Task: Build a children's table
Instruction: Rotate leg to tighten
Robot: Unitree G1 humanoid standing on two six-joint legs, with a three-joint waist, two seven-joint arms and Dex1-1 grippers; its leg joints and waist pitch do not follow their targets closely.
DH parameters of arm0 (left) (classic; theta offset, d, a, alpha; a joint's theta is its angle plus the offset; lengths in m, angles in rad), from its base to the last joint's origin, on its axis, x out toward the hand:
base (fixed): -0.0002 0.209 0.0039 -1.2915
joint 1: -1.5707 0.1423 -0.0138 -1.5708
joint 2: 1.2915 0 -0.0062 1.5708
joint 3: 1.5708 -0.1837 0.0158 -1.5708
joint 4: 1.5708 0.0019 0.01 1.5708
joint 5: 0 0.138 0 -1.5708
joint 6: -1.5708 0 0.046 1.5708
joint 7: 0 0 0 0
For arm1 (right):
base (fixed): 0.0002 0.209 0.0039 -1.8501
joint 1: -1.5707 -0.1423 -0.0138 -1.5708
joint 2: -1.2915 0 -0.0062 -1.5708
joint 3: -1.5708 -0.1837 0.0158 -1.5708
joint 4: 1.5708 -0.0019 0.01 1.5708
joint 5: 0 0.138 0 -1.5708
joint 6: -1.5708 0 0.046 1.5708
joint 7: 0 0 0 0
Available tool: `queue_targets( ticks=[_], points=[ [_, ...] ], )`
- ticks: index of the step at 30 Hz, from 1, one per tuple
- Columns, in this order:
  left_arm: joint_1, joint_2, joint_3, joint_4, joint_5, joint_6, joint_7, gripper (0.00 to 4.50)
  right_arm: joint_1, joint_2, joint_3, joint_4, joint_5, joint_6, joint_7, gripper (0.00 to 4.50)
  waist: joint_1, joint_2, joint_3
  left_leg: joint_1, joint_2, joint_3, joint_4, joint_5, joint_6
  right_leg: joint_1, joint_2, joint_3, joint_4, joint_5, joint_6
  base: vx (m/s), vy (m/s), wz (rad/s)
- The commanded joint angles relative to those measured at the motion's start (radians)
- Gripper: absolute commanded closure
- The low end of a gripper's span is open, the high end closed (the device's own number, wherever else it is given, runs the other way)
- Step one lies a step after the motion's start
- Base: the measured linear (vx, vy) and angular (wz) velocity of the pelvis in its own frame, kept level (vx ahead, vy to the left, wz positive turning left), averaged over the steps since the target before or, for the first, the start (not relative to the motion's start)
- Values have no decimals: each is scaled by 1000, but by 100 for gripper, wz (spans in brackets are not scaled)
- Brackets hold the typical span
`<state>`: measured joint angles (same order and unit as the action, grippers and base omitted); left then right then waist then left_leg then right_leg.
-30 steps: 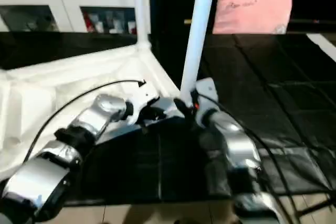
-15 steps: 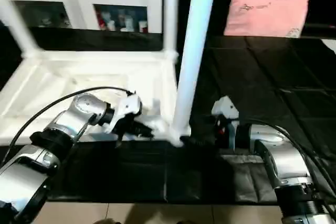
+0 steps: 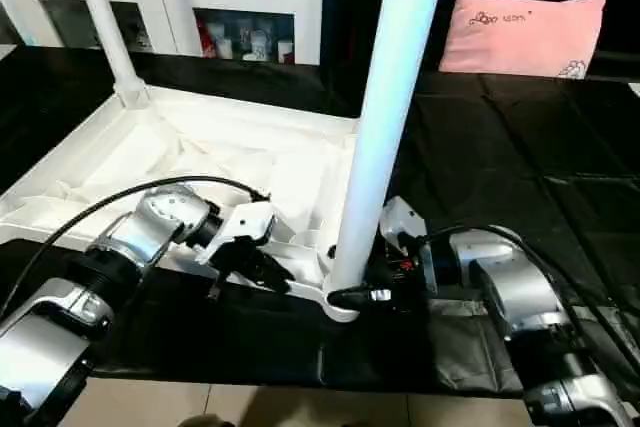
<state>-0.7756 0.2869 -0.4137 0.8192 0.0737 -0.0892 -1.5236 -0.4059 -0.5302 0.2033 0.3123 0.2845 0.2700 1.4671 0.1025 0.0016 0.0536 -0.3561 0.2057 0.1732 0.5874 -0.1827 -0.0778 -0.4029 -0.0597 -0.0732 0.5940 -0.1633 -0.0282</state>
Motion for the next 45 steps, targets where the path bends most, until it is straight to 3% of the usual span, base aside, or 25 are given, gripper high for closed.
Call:
queue_targets(
  ticks=[1,5,6,15,17,20,23,25,27,31,35,38,39,42,45],
  points=[
    [2,-7,-28,-36,8,-14,-43,450,-16,-8,4,10,4,-11,22,137,-3,-11,-69,5,27,1,-59,-173,77,58,-77,44,-76,-276,-194,0,0,0],
    [4,-5,-26,-37,7,-11,-37,450,-27,-5,6,22,4,-12,37,149,-3,-10,-69,4,28,0,-59,-168,78,58,-76,44,-74,-267,-196,0,0,0],
    [5,-3,-23,-35,8,-9,-28,450,-29,-4,9,24,7,-9,44,181,-3,-11,-69,4,27,0,-59,-169,78,58,-76,43,-74,-272,-194,0,0,0],
    [-1,-3,-24,-23,16,-13,-14,450,-32,-4,15,31,14,-5,65,229,-1,-11,-69,5,26,1,-58,-168,76,58,-76,43,-75,-288,-186,0,0,0],
    [-5,-7,-18,-12,20,-10,9,450,-19,2,13,16,18,2,57,236,0,-3,-70,6,26,0,-58,-171,72,58,-75,44,-76,-285,-186,0,0,0],
    [-4,-11,-12,-7,22,2,34,450,-7,11,2,0,28,13,36,238,0,-2,-70,6,27,-1,-59,-176,70,58,-75,43,-75,-276,-191,0,0,0],
    [-15,-33,19,7,18,74,123,450,22,48,-40,-37,39,53,-85,239,1,-4,-66,8,26,0,-61,-185,62,56,-74,43,-80,-304,-179,0,0,0],
    [-31,-68,59,13,1,152,217,450,47,100,-63,-58,-9,81,-268,240,-4,-7,-63,9,21,-1,-63,-201,48,56,-73,41,-86,-364,-158,0,0,0],
    [-39,-93,74,15,-6,187,263,450,52,138,-75,-62,-37,103,-373,241,-16,-4,-63,12,17,-6,-65,-230,28,54,-75,38,-95,-436,-134,0,0,0],
    [-69,-162,107,58,-10,243,408,450,31,250,-115,-51,-81,183,-612,246,-47,-1,-63,8,9,-6,-63,-237,30,54,-71,37,-101,-448,-124,0,0,0],
    [-100,-210,134,106,-8,261,531,450,-3,335,-141,-18,-116,223,-786,250,-65,0,-63,7,6,-6,-60,-233,34,51,-67,36,-103,-445,-129,0,0,0],
    [-140,-264,170,164,9,264,714,450,-56,446,-180,54,-159,217,-1025,250,-71,3,-65,11,5,-7,-59,-231,27,48,-67,38,-104,-441,-125,0,0,0],
    [-148,-276,175,174,15,264,745,450,-70,469,-181,81,-181,207,-1083,250,-76,5,-64,7,7,-8,-61,-231,23,48,-67,38,-101,-430,-132,0,0,0],
    [-161,-294,180,187,27,252,797,450,-99,495,-161,132,-246,180,-1171,250,-78,9,-67,8,9,-8,-63,-227,23,50,-66,41,-95,-359,-150,0,0,0],
    [-163,-295,173,190,34,237,792,450,-101,506,-169,125,-244,153,-1173,250,-74,6,-68,6,9,-5,-63,-217,37,57,-68,45,-91,-301,-167,0,0,0]
  ],
)
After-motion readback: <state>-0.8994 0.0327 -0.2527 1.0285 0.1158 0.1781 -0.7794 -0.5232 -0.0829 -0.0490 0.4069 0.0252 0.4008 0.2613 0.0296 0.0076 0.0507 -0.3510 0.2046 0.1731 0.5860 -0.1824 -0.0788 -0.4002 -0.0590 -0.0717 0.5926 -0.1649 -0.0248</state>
